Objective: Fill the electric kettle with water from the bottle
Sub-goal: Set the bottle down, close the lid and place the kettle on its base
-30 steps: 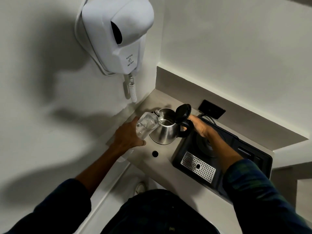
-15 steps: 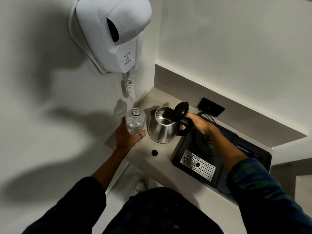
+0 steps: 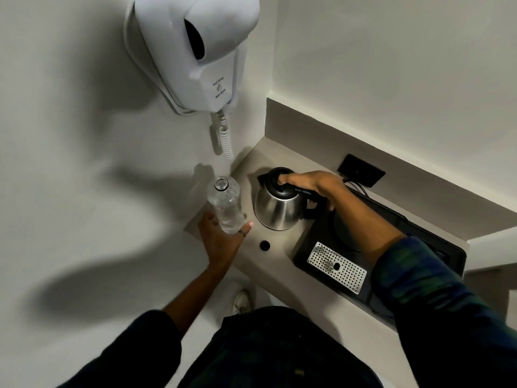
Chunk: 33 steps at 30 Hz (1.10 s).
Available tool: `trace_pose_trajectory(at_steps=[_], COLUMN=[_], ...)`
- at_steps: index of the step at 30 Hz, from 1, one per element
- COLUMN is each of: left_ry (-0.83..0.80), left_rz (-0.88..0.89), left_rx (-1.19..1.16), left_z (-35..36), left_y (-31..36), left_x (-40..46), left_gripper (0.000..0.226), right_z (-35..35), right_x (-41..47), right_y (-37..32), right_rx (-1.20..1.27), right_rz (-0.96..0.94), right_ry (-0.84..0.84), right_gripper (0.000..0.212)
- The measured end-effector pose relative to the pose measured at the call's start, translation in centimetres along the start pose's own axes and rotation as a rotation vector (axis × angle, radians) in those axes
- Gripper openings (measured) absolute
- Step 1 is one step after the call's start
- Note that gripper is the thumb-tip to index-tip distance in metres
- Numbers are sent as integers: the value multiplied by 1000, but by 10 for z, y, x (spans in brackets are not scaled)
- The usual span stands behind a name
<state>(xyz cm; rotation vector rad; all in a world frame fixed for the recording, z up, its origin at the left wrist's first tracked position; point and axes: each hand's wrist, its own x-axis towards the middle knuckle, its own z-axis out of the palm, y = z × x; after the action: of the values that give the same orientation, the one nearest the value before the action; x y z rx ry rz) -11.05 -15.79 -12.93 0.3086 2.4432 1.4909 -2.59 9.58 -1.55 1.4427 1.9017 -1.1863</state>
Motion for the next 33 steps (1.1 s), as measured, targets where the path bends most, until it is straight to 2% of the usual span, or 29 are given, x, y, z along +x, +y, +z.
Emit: trace_pose_trajectory(at_steps=[2,3,5,7,10,13,16,19,21,24,26,29,31,33], left_ry=[73,50,-115,-289,-459,-633,-769,-818,-834,-840,-790,-641,-522,-314], left_rz=[-44,-22,49,123,247,330,383,473,529,562,565,605,693,801], left_rx=[45,61,97,194,431,693,861,899,856,785,704,489,304,155], left_z=[3,5,9,14,24,34,40,43,43,43,42,32,18,1], left_y=[-15,-22,-28,-27,-16,-8,-5,-6,-9,-10,-5,13,28,46], left_x=[-30,-41,-53,-52,-42,-28,-20,-15,-10,-8,-11,-22,-29,-32], left_gripper=[64,53,39,40,60,74,70,55,46,38,36,35,35,30], right_z=[2,3,4,5,6,7,6,5,5,3,3,5,7,8], right_x=[2,2,2,2,1,1,1,1,1,2,2,6,6,5], right_y=[-4,-7,-12,-14,-17,-18,-18,-13,-7,6,19,44,58,67], right_rx=[-36,-40,-56,-110,-148,-153,-165,-169,-122,-125,-138,-49,45,118], right_rz=[-7,-12,-27,-44,-37,-22,-46,-54,-62,-126,-181,-279,-331,-376], right_ry=[40,49,75,132,174,150,152,152,129,99,84,91,89,83], right_gripper=[70,67,59,54,51,59,64,68,71,92,100,88,88,85])
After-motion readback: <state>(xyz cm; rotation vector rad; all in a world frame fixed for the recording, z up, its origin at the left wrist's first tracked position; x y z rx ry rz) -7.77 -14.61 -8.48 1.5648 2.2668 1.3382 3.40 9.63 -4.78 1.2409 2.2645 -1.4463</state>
